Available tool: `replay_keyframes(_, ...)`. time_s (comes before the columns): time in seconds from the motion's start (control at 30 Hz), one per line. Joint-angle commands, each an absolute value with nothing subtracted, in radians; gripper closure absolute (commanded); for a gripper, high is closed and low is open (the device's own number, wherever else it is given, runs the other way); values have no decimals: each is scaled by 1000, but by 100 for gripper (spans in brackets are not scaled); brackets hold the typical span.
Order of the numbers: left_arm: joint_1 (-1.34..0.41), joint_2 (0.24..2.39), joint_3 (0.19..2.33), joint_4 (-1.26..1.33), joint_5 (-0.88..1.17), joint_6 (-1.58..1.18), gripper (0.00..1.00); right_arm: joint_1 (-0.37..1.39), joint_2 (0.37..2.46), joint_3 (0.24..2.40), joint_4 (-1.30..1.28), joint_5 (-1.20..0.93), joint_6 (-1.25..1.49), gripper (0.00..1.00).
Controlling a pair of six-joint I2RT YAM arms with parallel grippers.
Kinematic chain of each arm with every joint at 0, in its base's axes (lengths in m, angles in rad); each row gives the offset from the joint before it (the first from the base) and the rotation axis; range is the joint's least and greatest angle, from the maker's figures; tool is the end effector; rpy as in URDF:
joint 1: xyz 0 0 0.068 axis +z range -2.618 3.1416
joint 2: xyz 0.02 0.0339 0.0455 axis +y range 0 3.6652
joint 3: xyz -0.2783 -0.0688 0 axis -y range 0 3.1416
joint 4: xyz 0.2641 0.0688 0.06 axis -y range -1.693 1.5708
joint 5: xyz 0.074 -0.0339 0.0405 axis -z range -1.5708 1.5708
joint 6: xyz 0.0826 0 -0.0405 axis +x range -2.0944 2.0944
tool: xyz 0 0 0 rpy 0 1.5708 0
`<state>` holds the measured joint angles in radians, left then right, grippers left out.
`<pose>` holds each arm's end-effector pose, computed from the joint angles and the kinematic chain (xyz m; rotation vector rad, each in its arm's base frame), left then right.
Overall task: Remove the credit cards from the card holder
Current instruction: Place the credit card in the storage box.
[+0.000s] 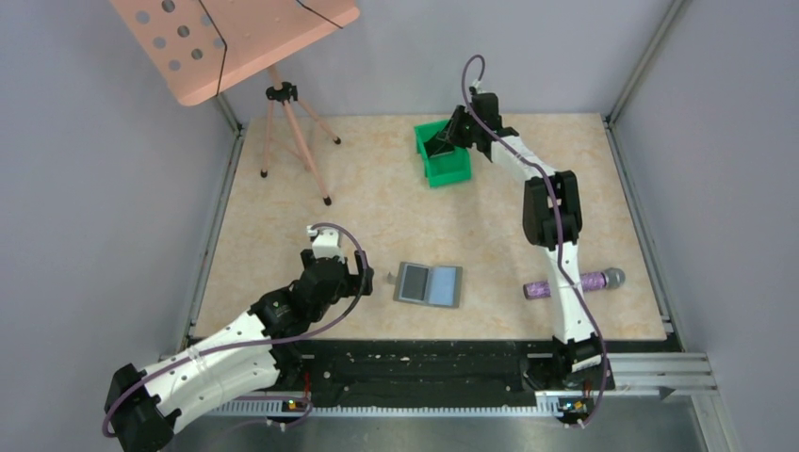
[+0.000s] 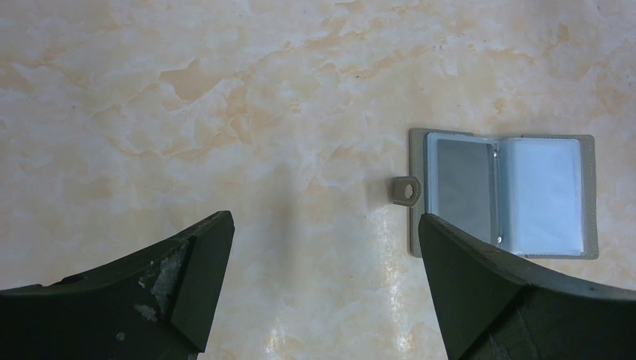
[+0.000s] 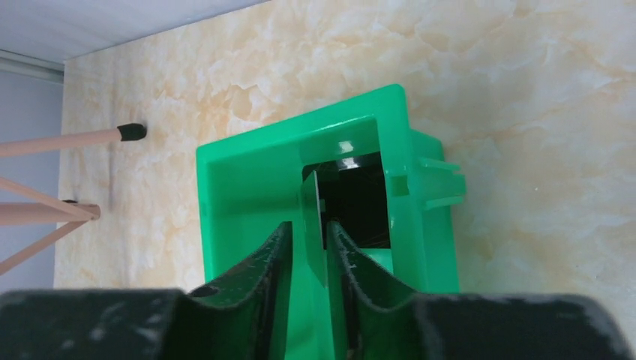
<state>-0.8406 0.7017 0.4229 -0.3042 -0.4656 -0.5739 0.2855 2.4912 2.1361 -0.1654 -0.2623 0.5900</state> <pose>0.1619 -0.1252 0.1968 0.0134 2.1047 -0.3541 0.6113 0.2018 0.1700 0.1650 2.1679 0.7915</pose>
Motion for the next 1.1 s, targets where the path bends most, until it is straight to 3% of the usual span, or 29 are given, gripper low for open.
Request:
replay_keyframes(0.0,-841,680,459,-294,-480,-583,1,281,2491,2232,-164,-237,579,72)
replay_keyframes(0.53,-841,702,485,-335,-455,-649,2,276,2298,2205,-275,-205,548,59)
replay_keyframes(0.7,-841,734,510,-368,-445,-682,4,281,2248,2129,-279,-172,502,62)
replay_keyframes(1.07,-841,730,523,-368,-437,-672,7,371,2311,2159,-350,27,309,81)
